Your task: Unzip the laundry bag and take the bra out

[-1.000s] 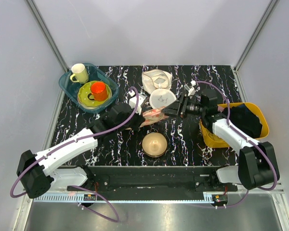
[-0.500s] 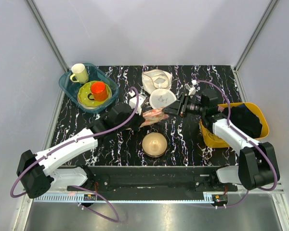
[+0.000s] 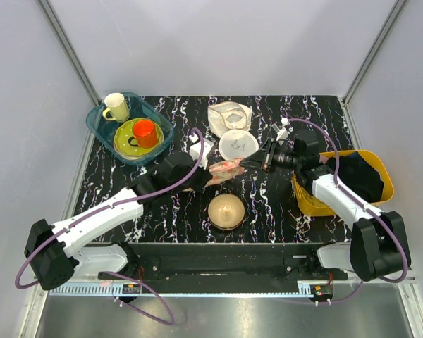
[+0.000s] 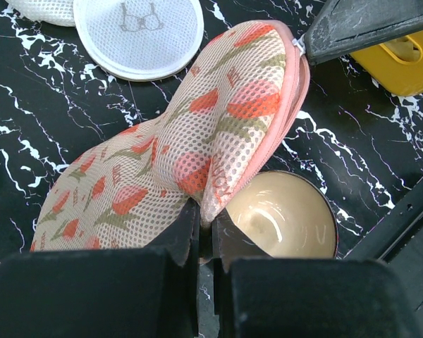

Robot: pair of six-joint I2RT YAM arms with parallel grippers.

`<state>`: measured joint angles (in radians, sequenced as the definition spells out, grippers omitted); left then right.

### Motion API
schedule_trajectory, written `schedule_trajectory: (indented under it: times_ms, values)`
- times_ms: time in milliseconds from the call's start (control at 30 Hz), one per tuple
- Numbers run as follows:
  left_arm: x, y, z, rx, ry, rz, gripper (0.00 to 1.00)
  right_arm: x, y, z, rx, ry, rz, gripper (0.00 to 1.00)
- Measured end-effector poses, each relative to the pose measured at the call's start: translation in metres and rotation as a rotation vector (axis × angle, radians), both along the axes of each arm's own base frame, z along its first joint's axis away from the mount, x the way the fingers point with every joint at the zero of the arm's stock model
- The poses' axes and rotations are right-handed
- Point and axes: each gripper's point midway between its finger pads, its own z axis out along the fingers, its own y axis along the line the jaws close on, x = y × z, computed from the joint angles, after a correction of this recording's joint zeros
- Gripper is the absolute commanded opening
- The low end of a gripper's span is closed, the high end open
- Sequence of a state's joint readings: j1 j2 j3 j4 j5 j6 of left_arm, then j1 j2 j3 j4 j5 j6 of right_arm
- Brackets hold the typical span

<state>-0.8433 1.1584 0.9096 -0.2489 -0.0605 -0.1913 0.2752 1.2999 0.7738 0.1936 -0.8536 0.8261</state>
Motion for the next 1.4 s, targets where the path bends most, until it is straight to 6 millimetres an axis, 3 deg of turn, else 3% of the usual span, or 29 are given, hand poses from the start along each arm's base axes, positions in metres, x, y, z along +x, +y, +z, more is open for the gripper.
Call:
schedule_trajectory:
  times_ms: [267,467,600,733,767,900,1000,1167,1400]
  values:
    - [0.0,0.0,-0.001,0.002,0.001,0.0,0.0,-0.004,-0.008,-0.001,-0.052,-0.024,-0.027,0.0]
    - [-0.002,0.002,-0.002,-0.006,-0.007,0.0,0.0,0.01,-0.031,-0.01,-0.118,-0.027,-0.135,0.0]
    - [-0.003,0.003,-0.002,-0.008,-0.008,-0.001,0.0,0.01,-0.032,-0.012,-0.122,-0.021,-0.135,0.0]
    - [-0.003,0.002,-0.004,0.001,-0.009,-0.008,0.96,0.009,-0.033,-0.012,-0.126,-0.017,-0.141,0.0]
    - [-0.003,0.001,-0.006,0.006,0.0,-0.011,0.99,0.009,-0.033,-0.011,-0.126,-0.02,-0.144,0.0]
    - [0.003,-0.01,-0.016,0.051,0.06,-0.022,0.99,0.006,-0.028,0.001,-0.117,-0.04,-0.152,0.0]
    - [0.008,-0.018,-0.01,0.072,0.086,-0.028,0.99,0.002,-0.014,0.018,-0.108,-0.077,-0.131,0.0]
    - [0.002,-0.031,0.024,0.025,0.059,-0.056,0.99,-0.005,-0.001,0.044,-0.082,-0.131,-0.116,0.0]
    - [-0.015,-0.033,0.066,-0.092,0.016,-0.09,0.99,-0.011,0.002,0.041,-0.079,-0.093,-0.103,0.0]
